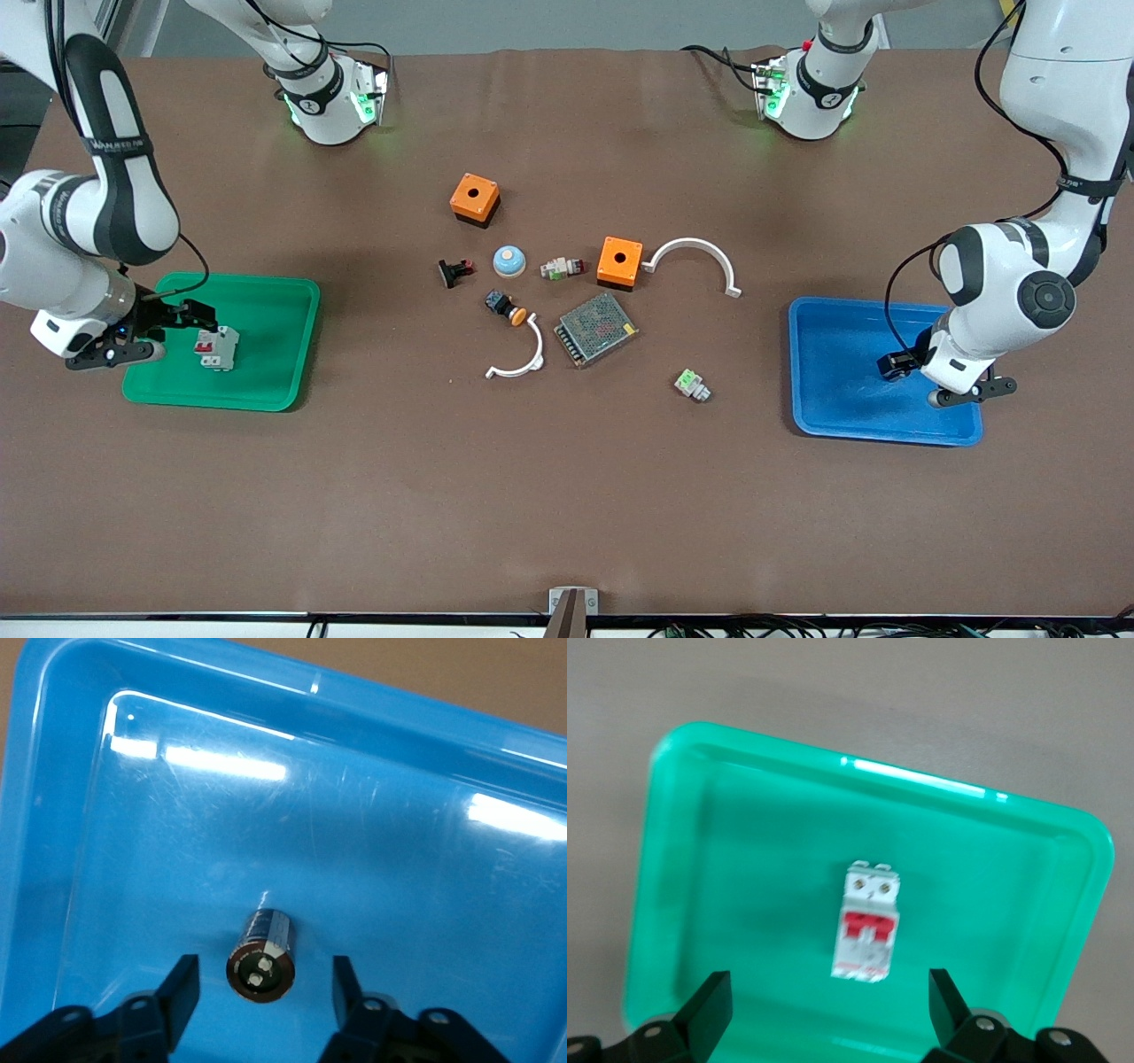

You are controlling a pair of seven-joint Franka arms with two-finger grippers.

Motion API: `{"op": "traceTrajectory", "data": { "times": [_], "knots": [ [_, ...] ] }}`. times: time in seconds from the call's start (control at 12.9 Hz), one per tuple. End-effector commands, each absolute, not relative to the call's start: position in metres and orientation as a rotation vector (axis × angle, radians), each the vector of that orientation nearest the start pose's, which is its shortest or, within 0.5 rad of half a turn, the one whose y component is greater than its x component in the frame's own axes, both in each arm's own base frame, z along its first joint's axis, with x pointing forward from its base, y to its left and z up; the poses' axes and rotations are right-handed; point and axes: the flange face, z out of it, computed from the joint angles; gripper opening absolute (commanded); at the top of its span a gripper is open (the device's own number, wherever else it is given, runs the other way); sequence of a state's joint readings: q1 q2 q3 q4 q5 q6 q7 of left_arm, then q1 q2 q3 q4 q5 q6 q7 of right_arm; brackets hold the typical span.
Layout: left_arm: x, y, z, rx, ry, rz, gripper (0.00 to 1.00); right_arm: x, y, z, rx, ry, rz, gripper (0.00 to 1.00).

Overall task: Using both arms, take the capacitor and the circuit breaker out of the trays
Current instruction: 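Grasp the capacitor with the left gripper while the right gripper grasps the breaker, then lift the capacitor with the left gripper while the right gripper lifts the breaker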

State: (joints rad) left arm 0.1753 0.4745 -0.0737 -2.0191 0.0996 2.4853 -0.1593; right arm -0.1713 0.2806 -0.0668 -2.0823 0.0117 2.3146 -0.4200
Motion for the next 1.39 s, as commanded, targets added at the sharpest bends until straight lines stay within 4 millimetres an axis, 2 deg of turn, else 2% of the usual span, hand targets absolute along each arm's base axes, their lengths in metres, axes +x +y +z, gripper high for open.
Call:
{"op": "traceTrajectory", "data": {
  "times": [0.0, 0.15, 0.31, 0.46, 0.62, 0.85, 1.08, 1.16, 1.24, 1.32],
  "knots": [
    [0.601, 0.063, 0.21, -3.09, -0.275, -0.004, 0.48, 0.563, -0.148, 0.249, -3.126, -0.323, 0.083, 0.98],
    [0.601, 0.063, 0.21, -3.09, -0.275, -0.004, 0.4, 0.564, -0.148, 0.228, -3.127, -0.325, 0.089, 0.98],
    [0.601, 0.063, 0.21, -3.09, -0.282, -0.004, 0.17, 0.561, -0.148, 0.223, -3.121, -0.322, 0.113, 0.97],
    [0.602, 0.062, 0.208, -3.091, -0.28, -0.001, 0.01, 0.559, -0.146, 0.22, -3.112, -0.316, 0.146, 0.96],
    [0.604, 0.059, 0.217, -3.091, -0.272, -0.021, 0.0, 0.556, -0.145, 0.219, -3.097, -0.312, 0.192, 0.94],
    [0.606, 0.047, 0.268, -3.087, -0.249, -0.079, 0.0, 0.557, -0.146, 0.22, -3.094, -0.315, 0.196, 0.79],
    [0.595, -0.012, 0.311, -3.108, -0.224, -0.039, 0.0, 0.566, -0.15, 0.229, -3.106, -0.314, 0.156, 0.76],
    [0.583, -0.033, 0.308, -3.112, -0.256, -0.011, 0.0, 0.567, -0.15, 0.227, -3.109, -0.317, 0.153, 0.76],
    [0.576, -0.061, 0.312, -3.119, -0.267, -0.018, 0.0, 0.568, -0.151, 0.224, -3.109, -0.314, 0.153, 0.71],
    [0.571, -0.077, 0.313, -3.12, -0.308, -0.016, 0.0, 0.569, -0.151, 0.224, -3.11, -0.315, 0.151, 0.64]
  ]
}}
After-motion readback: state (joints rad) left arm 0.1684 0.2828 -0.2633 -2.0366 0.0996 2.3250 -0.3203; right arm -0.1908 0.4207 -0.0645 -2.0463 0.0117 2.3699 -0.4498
